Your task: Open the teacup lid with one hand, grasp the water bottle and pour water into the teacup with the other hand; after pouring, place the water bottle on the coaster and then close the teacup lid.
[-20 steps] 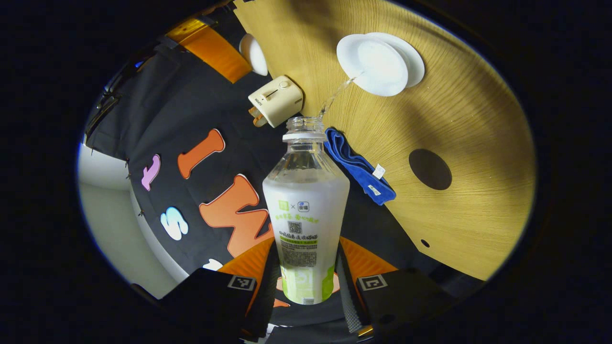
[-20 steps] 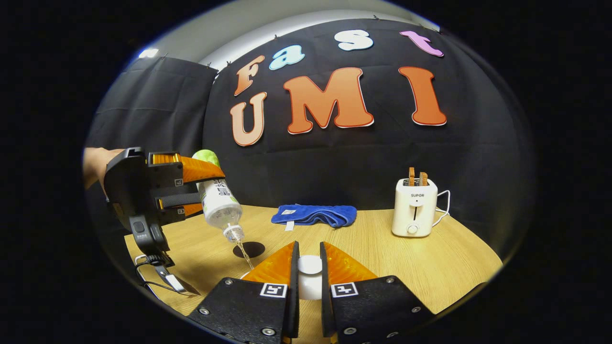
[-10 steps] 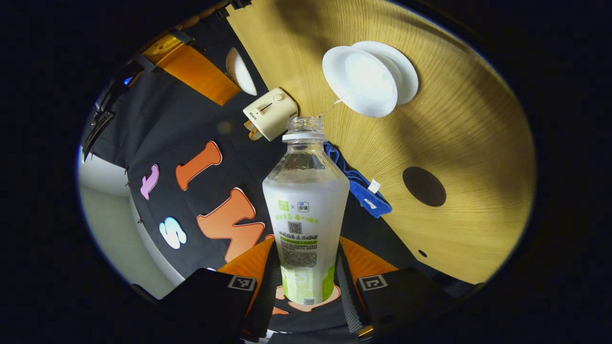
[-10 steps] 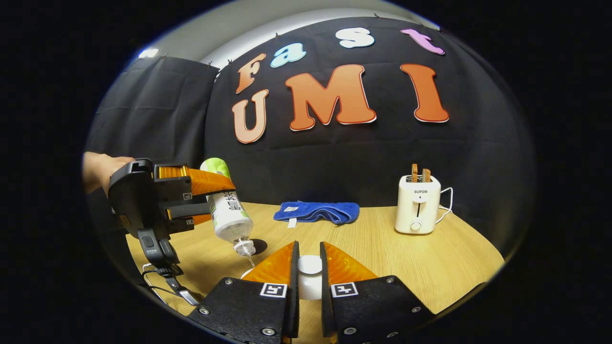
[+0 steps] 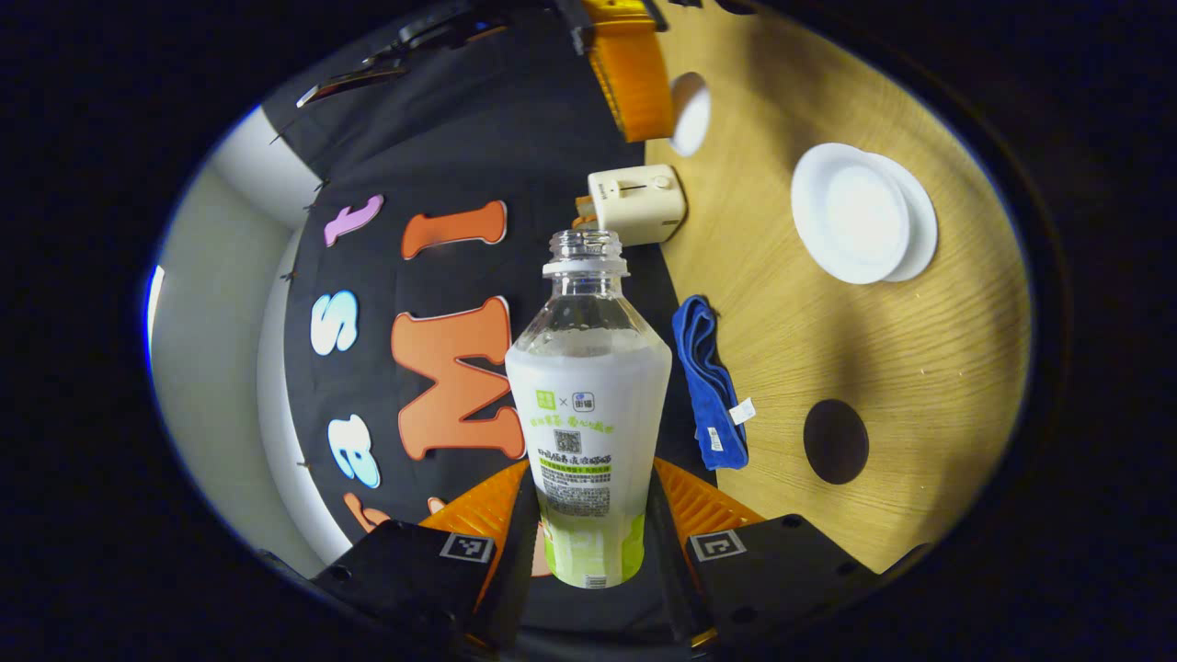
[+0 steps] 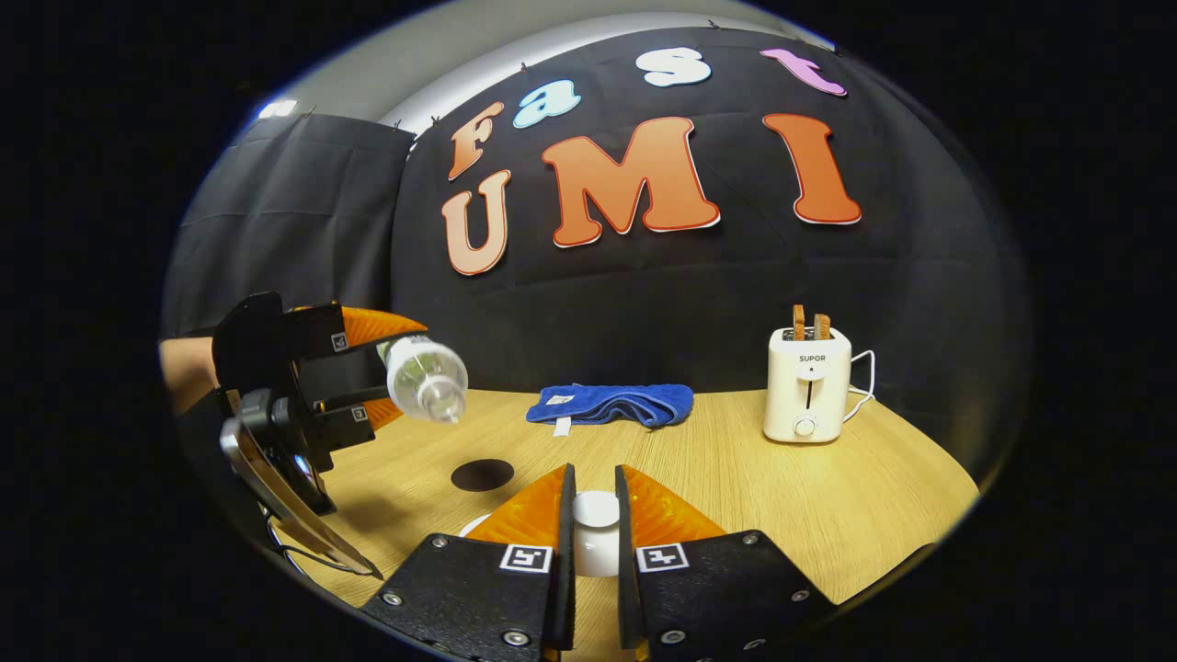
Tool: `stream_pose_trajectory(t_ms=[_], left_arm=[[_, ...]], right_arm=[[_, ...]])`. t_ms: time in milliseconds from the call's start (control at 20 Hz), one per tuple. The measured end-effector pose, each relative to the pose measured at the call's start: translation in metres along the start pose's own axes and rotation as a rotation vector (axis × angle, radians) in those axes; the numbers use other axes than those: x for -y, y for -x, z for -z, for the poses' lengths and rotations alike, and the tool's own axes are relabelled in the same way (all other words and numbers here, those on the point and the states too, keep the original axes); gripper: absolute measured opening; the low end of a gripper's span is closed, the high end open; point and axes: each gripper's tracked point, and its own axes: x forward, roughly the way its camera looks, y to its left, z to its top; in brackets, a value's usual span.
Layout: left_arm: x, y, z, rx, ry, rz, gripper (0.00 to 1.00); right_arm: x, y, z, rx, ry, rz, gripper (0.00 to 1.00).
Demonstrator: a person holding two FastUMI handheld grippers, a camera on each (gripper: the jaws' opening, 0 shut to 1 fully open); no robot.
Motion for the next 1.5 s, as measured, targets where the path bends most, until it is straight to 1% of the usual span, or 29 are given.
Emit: stream_pose_trajectory(t_ms=[50, 150, 200, 300, 400, 450, 500, 650, 750, 850, 950, 1050, 1100, 1250, 1300, 1350, 1400, 1500], left_arm=[[-0.007, -0.002, 0.006, -0.004, 0.054, -0.03, 0.6], [-0.021, -0.007, 0.025, -0.036, 0.194, -0.088, 0.6], [-0.029, -0.009, 0.033, -0.048, 0.264, -0.117, 0.63], [-0.042, -0.011, 0.053, -0.085, 0.411, -0.185, 0.63], [-0.039, -0.011, 0.07, -0.125, 0.582, -0.21, 0.62], [-0.034, -0.013, 0.076, -0.145, 0.674, -0.215, 0.59], [-0.025, -0.018, 0.086, -0.163, 0.775, -0.212, 0.62], [-0.003, -0.024, 0.08, -0.172, 1.157, -0.137, 0.62], [0.003, -0.033, 0.072, -0.175, 1.331, -0.105, 0.63], [0.024, -0.046, 0.068, -0.179, 1.462, -0.046, 0.62], [0.06, -0.048, 0.073, -0.206, 1.549, 0.008, 0.63], [0.085, -0.054, 0.073, -0.231, 1.623, 0.045, 0.63], [0.094, -0.054, 0.071, -0.24, 1.661, 0.061, 0.6], [0.11, -0.057, 0.067, -0.245, 1.765, 0.102, 0.63], [0.114, -0.058, 0.068, -0.254, 1.786, 0.105, 0.65], [0.117, -0.06, 0.071, -0.258, 1.795, 0.095, 0.6], [0.121, -0.061, 0.07, -0.262, 1.805, 0.096, 0.63], [0.125, -0.062, 0.069, -0.262, 1.821, 0.109, 0.63]], right_arm=[[0.0, -0.002, 0.002, -0.004, 0.003, 0.002, 0.19], [-0.001, -0.005, 0.003, -0.01, 0.006, 0.006, 0.19], [-0.002, -0.006, 0.002, -0.012, 0.005, 0.006, 0.19], [-0.004, -0.009, 0.001, -0.012, 0.006, 0.013, 0.19], [-0.006, -0.01, 0.0, -0.012, 0.008, 0.016, 0.19], [-0.008, -0.011, 0.0, -0.012, 0.008, 0.013, 0.19], [-0.009, -0.011, 0.0, -0.013, 0.012, 0.012, 0.19], [-0.015, -0.012, -0.001, -0.014, 0.027, 0.009, 0.19], [-0.019, -0.012, 0.0, -0.018, 0.031, 0.003, 0.19], [-0.022, -0.014, 0.001, -0.02, 0.037, -0.001, 0.19], [-0.027, -0.014, 0.003, -0.022, 0.036, -0.009, 0.19], [-0.031, -0.016, 0.007, -0.029, 0.041, -0.019, 0.19], [-0.031, -0.016, 0.009, -0.033, 0.045, -0.02, 0.19], [-0.033, -0.018, 0.012, -0.045, 0.055, -0.023, 0.19], [-0.034, -0.018, 0.014, -0.049, 0.055, -0.024, 0.19], [-0.035, -0.018, 0.017, -0.052, 0.053, -0.024, 0.19], [-0.035, -0.019, 0.019, -0.057, 0.052, -0.025, 0.19], [-0.037, -0.021, 0.024, -0.068, 0.051, -0.028, 0.19]])
